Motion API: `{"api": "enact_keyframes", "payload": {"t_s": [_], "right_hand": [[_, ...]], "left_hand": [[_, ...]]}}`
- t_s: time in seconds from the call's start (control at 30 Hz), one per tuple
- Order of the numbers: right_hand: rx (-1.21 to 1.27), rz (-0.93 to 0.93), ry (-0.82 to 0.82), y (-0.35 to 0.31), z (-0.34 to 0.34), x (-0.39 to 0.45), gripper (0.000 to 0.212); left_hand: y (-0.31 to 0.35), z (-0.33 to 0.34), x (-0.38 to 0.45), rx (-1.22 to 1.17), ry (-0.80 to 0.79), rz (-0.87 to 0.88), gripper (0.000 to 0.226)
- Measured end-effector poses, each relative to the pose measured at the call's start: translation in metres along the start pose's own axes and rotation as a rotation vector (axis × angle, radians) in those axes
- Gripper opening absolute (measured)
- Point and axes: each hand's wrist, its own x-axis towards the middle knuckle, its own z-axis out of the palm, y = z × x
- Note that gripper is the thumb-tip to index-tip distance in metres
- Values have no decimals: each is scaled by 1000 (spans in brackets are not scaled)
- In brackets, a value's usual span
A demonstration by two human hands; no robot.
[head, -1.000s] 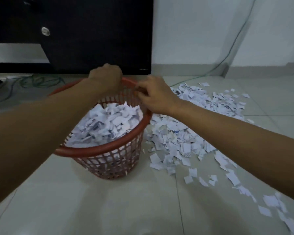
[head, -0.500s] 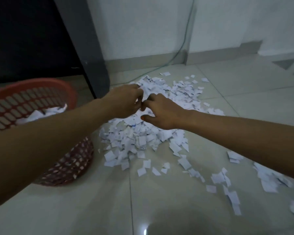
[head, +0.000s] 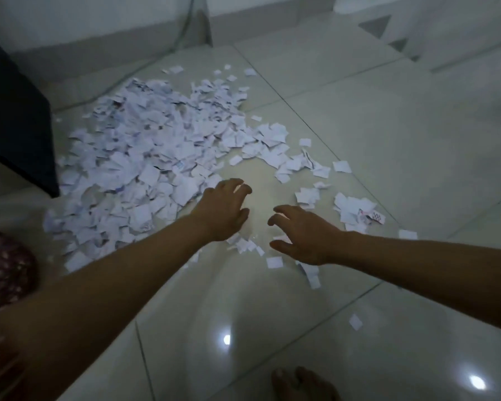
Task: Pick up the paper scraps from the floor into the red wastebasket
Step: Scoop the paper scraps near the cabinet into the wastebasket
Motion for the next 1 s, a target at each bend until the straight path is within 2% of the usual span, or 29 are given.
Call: {"api": "enact_keyframes", "payload": {"t_s": [0.17, 0.3, 0.5, 0.73, 1.0], "right_hand": [[31, 144, -20, 15, 48, -49, 63], [87, 272, 114, 11, 84, -80, 76], [108, 485, 229, 2, 131, -118, 77], [130, 487, 296, -2, 133, -99, 79], [302, 444, 377, 6, 112, -39, 73]], "left_hand": [[48, 57, -9, -133, -50, -43, 48], [62, 82, -16, -129, -50, -13, 50], [72, 104, -14, -114, 3, 48, 53], [78, 110, -15, -180, 84, 23, 54], [69, 107, -14, -210, 123, -10, 50]]}}
